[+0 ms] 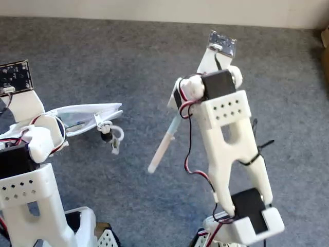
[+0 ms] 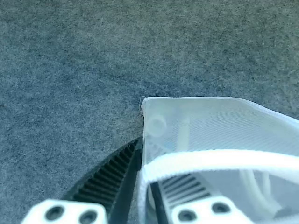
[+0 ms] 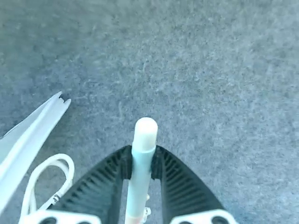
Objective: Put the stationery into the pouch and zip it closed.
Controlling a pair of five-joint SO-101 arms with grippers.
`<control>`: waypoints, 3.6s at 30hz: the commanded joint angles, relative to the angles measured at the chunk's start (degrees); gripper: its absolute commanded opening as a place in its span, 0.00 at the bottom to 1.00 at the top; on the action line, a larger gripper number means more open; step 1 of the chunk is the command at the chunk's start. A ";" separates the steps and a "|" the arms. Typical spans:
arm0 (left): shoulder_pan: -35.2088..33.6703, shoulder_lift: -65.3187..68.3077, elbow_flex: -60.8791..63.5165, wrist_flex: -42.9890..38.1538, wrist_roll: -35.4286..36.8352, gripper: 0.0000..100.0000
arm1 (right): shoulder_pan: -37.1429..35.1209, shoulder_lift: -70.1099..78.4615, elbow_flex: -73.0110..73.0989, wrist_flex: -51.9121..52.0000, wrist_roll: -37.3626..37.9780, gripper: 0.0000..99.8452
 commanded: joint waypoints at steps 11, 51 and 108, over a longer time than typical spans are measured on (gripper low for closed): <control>-0.48 0.75 0.57 -0.70 -0.53 0.01 | -3.82 -17.19 16.66 -12.09 0.97 0.00; -0.48 0.75 0.57 -0.70 -0.53 0.01 | -10.77 -71.25 72.84 -76.97 0.97 0.00; -0.22 0.84 2.77 -3.43 -0.53 0.01 | -30.73 -52.26 78.11 -113.71 48.88 0.00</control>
